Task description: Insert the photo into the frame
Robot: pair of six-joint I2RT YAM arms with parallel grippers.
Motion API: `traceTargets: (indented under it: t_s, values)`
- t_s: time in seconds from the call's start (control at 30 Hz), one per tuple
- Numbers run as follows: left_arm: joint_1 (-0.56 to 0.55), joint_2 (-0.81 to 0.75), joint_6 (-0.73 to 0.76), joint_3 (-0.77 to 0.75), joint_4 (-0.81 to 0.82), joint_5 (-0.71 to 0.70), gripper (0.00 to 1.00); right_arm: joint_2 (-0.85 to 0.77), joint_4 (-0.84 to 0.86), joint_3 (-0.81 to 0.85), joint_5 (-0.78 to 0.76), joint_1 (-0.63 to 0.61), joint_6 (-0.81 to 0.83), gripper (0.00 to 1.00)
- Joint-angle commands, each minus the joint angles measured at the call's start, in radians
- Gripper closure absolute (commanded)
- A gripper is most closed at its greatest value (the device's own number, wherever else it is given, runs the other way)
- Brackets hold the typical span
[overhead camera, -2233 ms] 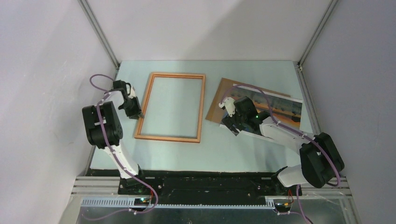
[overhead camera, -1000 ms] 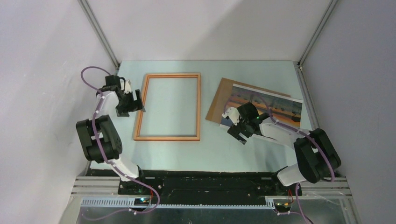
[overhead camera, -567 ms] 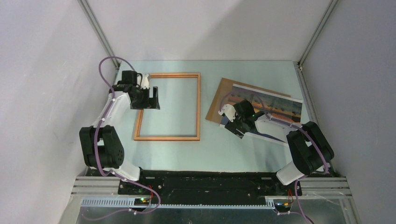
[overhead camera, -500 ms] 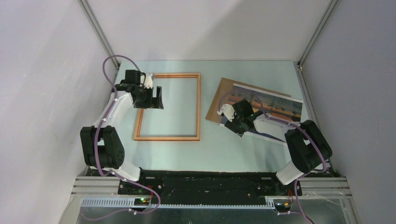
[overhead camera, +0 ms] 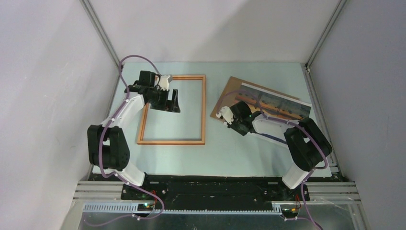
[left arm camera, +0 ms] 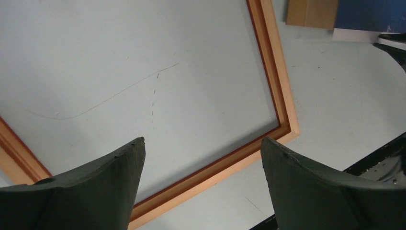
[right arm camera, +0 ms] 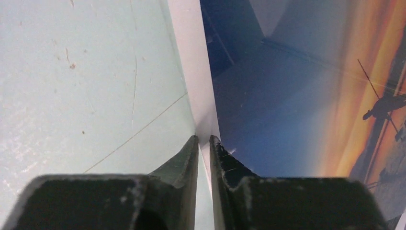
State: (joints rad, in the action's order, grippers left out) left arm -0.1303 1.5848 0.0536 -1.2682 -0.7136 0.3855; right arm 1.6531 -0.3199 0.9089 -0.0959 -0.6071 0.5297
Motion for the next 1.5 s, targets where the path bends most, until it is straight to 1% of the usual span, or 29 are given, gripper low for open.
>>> traceTargets:
  t_s: [0.0, 0.2, 0.3, 0.43, 0.47, 0.5, 0.53, 0.57, 0.6, 0.63, 0.67, 0.7, 0.73, 0.77, 0.8, 0.83, 0.87, 0.9, 0.93, 1.03, 1.13, 1.2, 1.27, 1.37, 1.47]
  values:
    - [-0.009, 0.013, 0.013, -0.004, 0.054, 0.066, 0.06, 0.04, -0.02, 0.087, 0.003, -0.003, -0.058, 0.87]
    - [-0.019, 0.029, 0.006, 0.0, 0.079, 0.077, 0.06, 0.081, -0.036, 0.187, 0.039, 0.01, -0.135, 0.99]
    - [-0.03, 0.036, -0.001, -0.003, 0.089, 0.081, 0.06, 0.096, -0.045, 0.226, 0.078, 0.024, -0.179, 1.0]
    - [-0.05, 0.044, -0.01, -0.013, 0.097, 0.084, 0.06, 0.1, -0.075, 0.279, 0.18, 0.058, -0.23, 0.99]
    - [-0.06, 0.045, -0.01, -0.016, 0.097, 0.086, 0.06, 0.094, -0.077, 0.284, 0.185, 0.073, -0.252, 0.97]
    - [-0.064, 0.048, -0.011, -0.022, 0.098, 0.088, 0.06, 0.091, -0.08, 0.292, 0.186, 0.081, -0.261, 0.9]
    - [-0.079, 0.048, -0.012, -0.025, 0.099, 0.088, 0.06, 0.081, -0.081, 0.295, 0.184, 0.102, -0.276, 0.86]
    - [-0.085, 0.049, -0.009, -0.033, 0.1, 0.087, 0.06, 0.074, -0.081, 0.295, 0.174, 0.115, -0.282, 0.75]
    - [-0.1, 0.05, -0.009, -0.037, 0.102, 0.085, 0.06, 0.064, -0.081, 0.295, 0.169, 0.143, -0.292, 0.7]
    - [-0.108, 0.053, -0.008, -0.046, 0.103, 0.081, 0.06, 0.058, -0.08, 0.295, 0.157, 0.161, -0.294, 0.62]
    - [-0.122, 0.054, -0.008, -0.049, 0.108, 0.079, 0.06, 0.049, -0.081, 0.295, 0.152, 0.194, -0.3, 0.58]
    - [-0.13, 0.058, -0.01, -0.056, 0.11, 0.077, 0.06, 0.045, -0.082, 0.295, 0.146, 0.214, -0.302, 0.51]
    - [-0.145, 0.063, -0.011, -0.063, 0.114, 0.076, 0.06, 0.038, -0.08, 0.296, 0.15, 0.256, -0.304, 0.47]
    - [-0.152, 0.065, -0.013, -0.065, 0.115, 0.075, 0.06, 0.035, -0.078, 0.297, 0.165, 0.28, -0.304, 0.4]
    - [-0.169, 0.072, -0.015, -0.07, 0.119, 0.073, 0.06, 0.036, -0.082, 0.3, 0.186, 0.328, -0.303, 0.36]
    - [-0.177, 0.075, -0.016, -0.073, 0.121, 0.071, 0.06, 0.038, -0.094, 0.311, 0.198, 0.378, -0.3, 0.3]
    - [-0.195, 0.083, -0.016, -0.081, 0.123, 0.06, 0.06, 0.045, -0.099, 0.316, 0.213, 0.401, -0.298, 0.24]
    - [-0.215, 0.088, -0.014, -0.083, 0.124, 0.054, 0.06, 0.047, -0.105, 0.323, 0.221, 0.447, -0.293, 0.22]
    - [-0.229, 0.095, -0.011, -0.093, 0.125, 0.041, 0.06, 0.051, -0.107, 0.324, 0.226, 0.468, -0.291, 0.19]
    - [-0.279, 0.124, -0.016, -0.125, 0.127, 0.001, 0.06, 0.049, -0.133, 0.324, 0.226, 0.574, -0.297, 0.16]
    - [-0.304, 0.194, -0.072, -0.201, 0.128, -0.038, 0.06, 0.032, -0.167, 0.317, 0.259, 0.67, -0.325, 0.12]
    - [-0.314, 0.247, -0.12, -0.256, 0.129, -0.033, 0.06, 0.012, -0.175, 0.301, 0.265, 0.74, -0.337, 0.12]
    - [-0.322, 0.301, -0.166, -0.309, 0.128, -0.014, 0.06, -0.011, -0.181, 0.284, 0.256, 0.78, -0.343, 0.11]
    - [-0.342, 0.376, -0.225, -0.379, 0.129, -0.002, 0.06, -0.027, -0.197, 0.265, 0.243, 0.822, -0.352, 0.12]
    - [-0.362, 0.417, -0.254, -0.41, 0.129, -0.021, 0.06, -0.029, -0.21, 0.244, 0.243, 0.867, -0.35, 0.13]
